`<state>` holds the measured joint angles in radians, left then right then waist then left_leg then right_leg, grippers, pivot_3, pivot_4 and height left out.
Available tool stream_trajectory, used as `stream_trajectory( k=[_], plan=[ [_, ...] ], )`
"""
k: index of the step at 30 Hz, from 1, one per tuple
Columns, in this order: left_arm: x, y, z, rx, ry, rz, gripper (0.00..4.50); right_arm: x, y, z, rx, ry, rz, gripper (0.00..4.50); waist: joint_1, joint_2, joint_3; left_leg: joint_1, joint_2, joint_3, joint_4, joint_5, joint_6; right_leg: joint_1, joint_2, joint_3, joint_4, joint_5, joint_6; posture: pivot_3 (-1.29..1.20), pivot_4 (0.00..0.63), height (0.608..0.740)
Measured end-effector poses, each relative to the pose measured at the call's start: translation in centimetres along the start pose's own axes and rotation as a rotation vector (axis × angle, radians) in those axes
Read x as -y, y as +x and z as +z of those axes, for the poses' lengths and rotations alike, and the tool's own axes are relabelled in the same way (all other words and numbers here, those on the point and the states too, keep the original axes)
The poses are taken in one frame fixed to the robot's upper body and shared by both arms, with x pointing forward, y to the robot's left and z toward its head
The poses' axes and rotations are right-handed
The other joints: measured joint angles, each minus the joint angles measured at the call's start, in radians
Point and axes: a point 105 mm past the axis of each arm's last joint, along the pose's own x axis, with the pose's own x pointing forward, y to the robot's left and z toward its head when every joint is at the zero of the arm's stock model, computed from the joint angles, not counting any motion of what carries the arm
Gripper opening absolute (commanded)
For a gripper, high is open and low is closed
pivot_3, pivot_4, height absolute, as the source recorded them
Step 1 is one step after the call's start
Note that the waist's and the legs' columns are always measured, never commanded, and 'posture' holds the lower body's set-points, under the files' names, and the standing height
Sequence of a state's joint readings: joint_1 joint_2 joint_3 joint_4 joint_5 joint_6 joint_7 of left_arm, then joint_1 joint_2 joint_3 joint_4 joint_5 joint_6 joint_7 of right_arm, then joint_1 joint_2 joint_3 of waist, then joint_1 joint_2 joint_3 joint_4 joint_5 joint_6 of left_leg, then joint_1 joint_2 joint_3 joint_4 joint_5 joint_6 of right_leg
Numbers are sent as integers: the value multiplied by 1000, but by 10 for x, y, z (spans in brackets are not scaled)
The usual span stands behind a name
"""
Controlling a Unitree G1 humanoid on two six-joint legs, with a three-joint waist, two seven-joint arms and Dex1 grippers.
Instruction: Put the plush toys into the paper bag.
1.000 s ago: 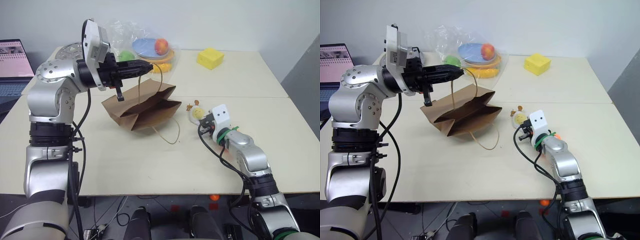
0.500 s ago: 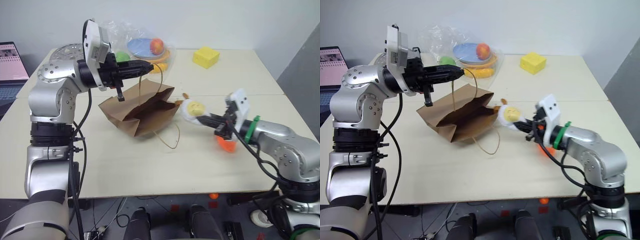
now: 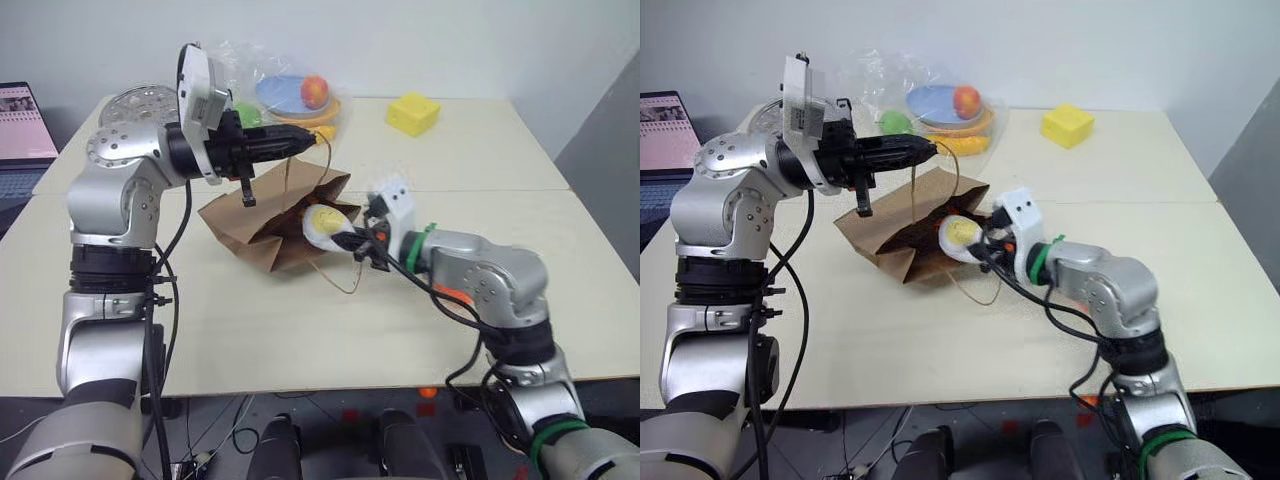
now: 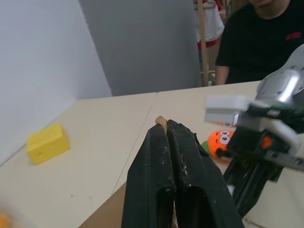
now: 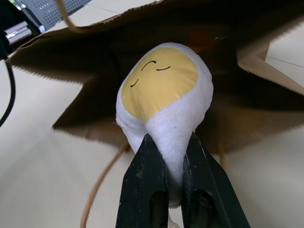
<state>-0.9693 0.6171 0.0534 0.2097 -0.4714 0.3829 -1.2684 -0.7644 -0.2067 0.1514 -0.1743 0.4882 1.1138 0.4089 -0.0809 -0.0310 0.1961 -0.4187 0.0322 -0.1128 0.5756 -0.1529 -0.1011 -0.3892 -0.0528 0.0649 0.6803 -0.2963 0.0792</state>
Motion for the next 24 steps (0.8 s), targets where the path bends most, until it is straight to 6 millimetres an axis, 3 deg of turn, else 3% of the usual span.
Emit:
stream_trajectory(
  k=[10,16,20,24],
  plan=[
    [8,9,4,40,-36,-25,0,-6,60,11,33,43,2,17,-2,0,0,0,0,0,-1,0,0,-1,0,0,0,0,0,0,150,740],
    [6,11,5,66,-77,-1,0,-9,76,3,62,75,7,17,-1,0,0,0,0,-1,-1,0,0,-1,0,-1,0,0,0,0,150,740],
    [6,8,5,59,-75,-2,0,-6,71,0,102,97,11,1236,-2,0,0,0,0,-1,-1,0,0,-1,0,-1,0,0,0,0,150,740],
    [7,5,3,50,-77,-4,0,2,56,0,126,84,3,2771,-1,0,0,0,0,-1,-1,0,0,-1,0,-1,0,0,0,0,150,740]
  ],
)
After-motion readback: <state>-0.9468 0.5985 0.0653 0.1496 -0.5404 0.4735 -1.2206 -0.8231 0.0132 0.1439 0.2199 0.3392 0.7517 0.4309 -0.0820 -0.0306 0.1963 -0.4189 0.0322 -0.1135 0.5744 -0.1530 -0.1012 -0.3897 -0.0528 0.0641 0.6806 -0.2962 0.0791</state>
